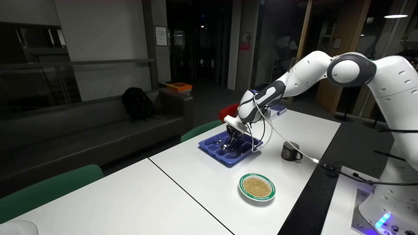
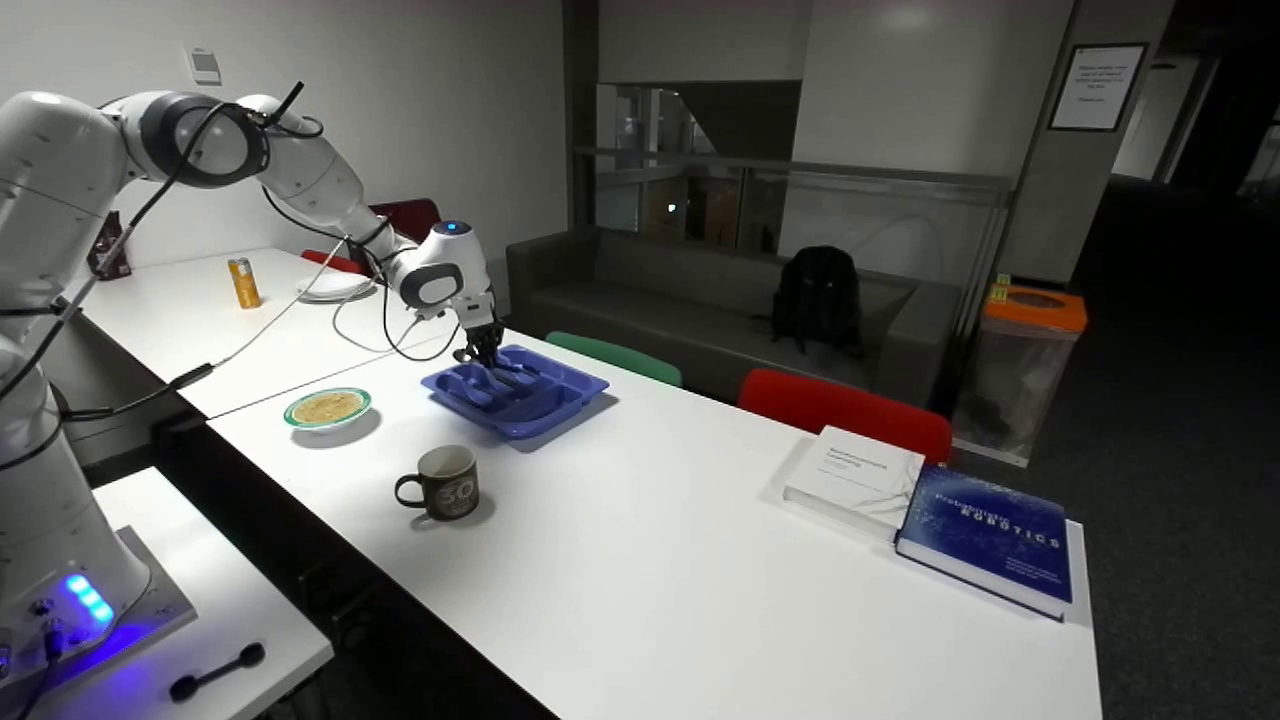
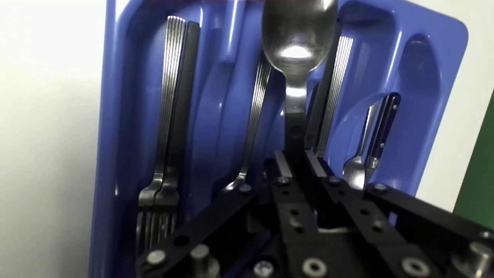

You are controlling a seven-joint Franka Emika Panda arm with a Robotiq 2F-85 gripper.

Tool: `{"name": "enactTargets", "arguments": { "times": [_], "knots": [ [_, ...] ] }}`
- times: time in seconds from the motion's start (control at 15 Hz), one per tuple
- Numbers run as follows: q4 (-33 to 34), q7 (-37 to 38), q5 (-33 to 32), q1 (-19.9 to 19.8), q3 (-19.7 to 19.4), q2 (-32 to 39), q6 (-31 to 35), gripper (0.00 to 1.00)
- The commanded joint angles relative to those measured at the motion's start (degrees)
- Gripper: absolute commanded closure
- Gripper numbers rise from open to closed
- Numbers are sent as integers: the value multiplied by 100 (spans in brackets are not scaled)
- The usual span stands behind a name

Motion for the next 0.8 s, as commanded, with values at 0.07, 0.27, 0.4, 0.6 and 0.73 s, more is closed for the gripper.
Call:
{"name": "enactTargets", "arguments": {
  "times": [0.07,0.27,0.4,0.6,0.73],
  "knots": [
    [467,71,48,-6,-102,293,-257,97],
    [613,118,80,-12,-104,423,-263,97],
    [727,181,91,-18,-101,508,-282,97],
    [833,248,129,-65,-67,577,-363,97],
    [884,339,134,-76,-76,609,-491,97]
  ]
}}
